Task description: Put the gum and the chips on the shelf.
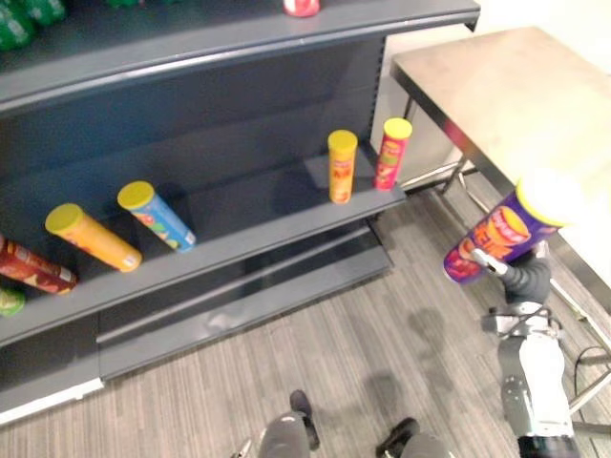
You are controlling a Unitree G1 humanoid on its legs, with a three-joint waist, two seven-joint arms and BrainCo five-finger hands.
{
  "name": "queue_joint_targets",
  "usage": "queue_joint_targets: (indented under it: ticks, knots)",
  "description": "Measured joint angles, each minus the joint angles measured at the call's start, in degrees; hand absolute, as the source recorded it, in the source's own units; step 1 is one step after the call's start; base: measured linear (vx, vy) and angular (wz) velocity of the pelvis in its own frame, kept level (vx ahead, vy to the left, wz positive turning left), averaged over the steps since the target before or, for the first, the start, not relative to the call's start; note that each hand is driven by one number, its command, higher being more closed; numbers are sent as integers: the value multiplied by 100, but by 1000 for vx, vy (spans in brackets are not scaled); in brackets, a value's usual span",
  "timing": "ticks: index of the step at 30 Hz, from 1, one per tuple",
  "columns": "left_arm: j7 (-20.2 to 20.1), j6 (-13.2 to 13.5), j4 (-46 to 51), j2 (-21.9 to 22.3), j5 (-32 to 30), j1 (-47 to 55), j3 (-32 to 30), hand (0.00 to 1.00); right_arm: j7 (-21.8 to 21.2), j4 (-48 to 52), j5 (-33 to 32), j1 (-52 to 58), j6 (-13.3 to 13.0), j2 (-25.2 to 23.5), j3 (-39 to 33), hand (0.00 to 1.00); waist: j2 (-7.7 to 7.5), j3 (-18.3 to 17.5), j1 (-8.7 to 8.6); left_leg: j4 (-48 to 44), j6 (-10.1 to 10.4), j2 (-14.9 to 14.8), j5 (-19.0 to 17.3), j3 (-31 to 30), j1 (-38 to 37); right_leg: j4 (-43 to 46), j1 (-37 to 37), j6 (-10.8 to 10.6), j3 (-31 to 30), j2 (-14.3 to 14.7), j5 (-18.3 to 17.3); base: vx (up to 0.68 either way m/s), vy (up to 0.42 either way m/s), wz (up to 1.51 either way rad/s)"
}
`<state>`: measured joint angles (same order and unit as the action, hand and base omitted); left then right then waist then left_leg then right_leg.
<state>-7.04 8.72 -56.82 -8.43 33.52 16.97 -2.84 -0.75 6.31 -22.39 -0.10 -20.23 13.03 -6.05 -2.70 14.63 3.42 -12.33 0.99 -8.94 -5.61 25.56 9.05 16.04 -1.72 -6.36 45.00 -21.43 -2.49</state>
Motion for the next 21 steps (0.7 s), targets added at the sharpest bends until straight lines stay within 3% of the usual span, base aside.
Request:
queue_joint_targets:
  ticks: [6, 8, 9, 11, 12, 14, 16, 18, 19, 21]
  knots:
    - [167, 121, 122, 163, 1, -24, -219, 0, -266, 12, 0, -276, -31, 21, 206, 100, 69, 212, 44, -739, -54, -188, -363, -145, 236, 173, 29, -1, -15, -9, -4, 28, 42, 5]
    - [185, 113, 185, 187, -5, -37, -272, 0, -367, 13, -2, -307, -41, 21, 290, 100, 77, 239, 58, -1053, -54, -228, -628, -289, 381, 404, 50, -2, -3, -92, -3, -24, 74, 23]
    - [181, 116, 258, 186, -31, -77, -329, 0, -387, 13, -11, -299, -48, 19, 372, 100, 45, 282, 61, -1206, -175, -190, -785, -415, 372, 902, 37, 39, -17, -333, 27, 10, 99, 50]
    - [173, 117, 344, 184, -58, -129, -353, 0, -431, 15, -12, -301, -113, 17, 503, 100, 69, 319, 69, -1315, -236, -134, -884, -564, 360, 1743, -216, 556, -257, -649, 326, 42, 144, 56]
    - [169, 112, 552, 158, -39, -119, -362, 0, -494, 18, -12, -302, -223, -3, 685, 100, 108, 356, 75, -1326, -292, -35, -915, -818, 311, 2607, -801, 1347, -1123, -771, 804, 79, 145, 70]
    - [170, 114, 683, 100, 12, -196, -305, 0, -543, 21, -9, -298, -318, -68, 814, 100, 158, 426, 32, -1367, -358, 30, -940, -1167, 327, 2885, -1168, 830, -2244, -294, 314, 97, 75, 85]
    - [173, 113, 689, -28, 134, -331, -172, 0, -472, 139, 14, -302, -372, -79, 1002, 100, 135, 416, 29, -1403, -407, 267, -987, -1555, 347, 2359, -1299, 388, -3066, 307, -283, 134, 1, 119]
    - [172, 114, 686, -48, 240, -427, -47, 0, -456, 329, 78, -399, -438, -77, 1061, 100, 94, 441, 37, -1645, -363, 493, -1115, -1731, 402, 1934, -1489, 254, -3427, 419, -362, 149, -49, 103]
    - [174, 110, 663, -40, 242, -436, 15, 0, -502, 403, 129, -484, -437, -78, 1064, 100, 168, 502, 59, -1998, -310, 552, -1286, -1885, 445, 1842, -1553, 231, -3695, 543, -349, 157, -87, 86]
    - [177, 93, 635, -78, 242, -427, 59, 0, -619, 443, 112, -485, -433, -78, 1063, 100, 131, 515, 54, -2358, -198, 667, -1490, -2141, 510, 1689, -1545, -150, -3844, 595, -337, 183, -169, 92]
